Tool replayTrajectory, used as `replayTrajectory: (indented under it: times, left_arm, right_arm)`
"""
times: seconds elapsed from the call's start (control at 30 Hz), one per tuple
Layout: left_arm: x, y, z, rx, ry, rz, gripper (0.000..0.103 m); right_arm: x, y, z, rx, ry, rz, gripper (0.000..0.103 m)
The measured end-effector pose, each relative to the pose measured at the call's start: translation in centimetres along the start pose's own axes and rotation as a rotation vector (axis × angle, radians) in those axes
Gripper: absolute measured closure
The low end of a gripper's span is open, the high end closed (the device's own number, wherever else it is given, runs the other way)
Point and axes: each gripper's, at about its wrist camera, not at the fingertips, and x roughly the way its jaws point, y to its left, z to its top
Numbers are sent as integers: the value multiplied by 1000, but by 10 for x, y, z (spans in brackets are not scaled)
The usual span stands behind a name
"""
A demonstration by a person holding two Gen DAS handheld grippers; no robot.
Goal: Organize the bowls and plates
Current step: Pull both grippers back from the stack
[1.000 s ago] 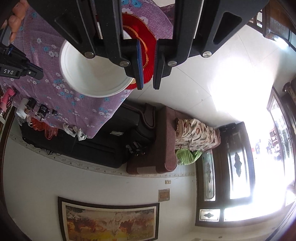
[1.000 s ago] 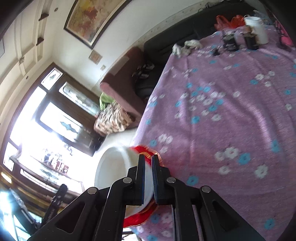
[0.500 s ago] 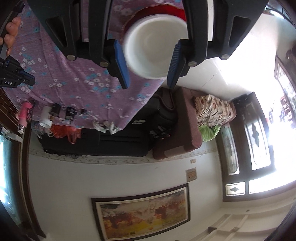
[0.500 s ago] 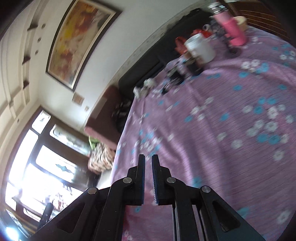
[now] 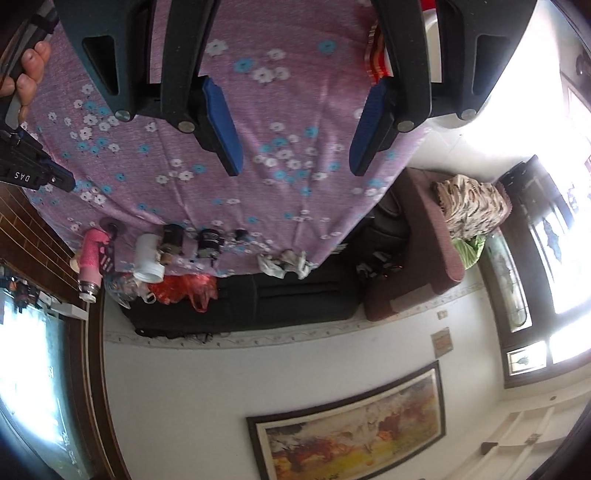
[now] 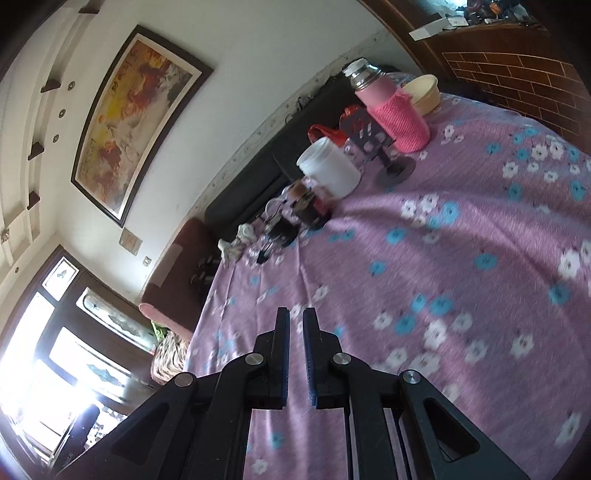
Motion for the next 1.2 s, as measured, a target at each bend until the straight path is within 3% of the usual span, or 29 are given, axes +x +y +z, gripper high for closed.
replayTrajectory:
  times: [0.2,0.33,1.2]
  left_arm:
    - [19,-20,5,15,22,-14,43]
    - [28,-26,6,17,34,-17,43]
    - [76,-51,-5,35,122,-28,39]
  right_arm:
    - [13,-20,0,-20,-60,82,84]
    - [25,-31,-2,4,-26,83,84]
    - [25,-34,-1,14,-25,85,84]
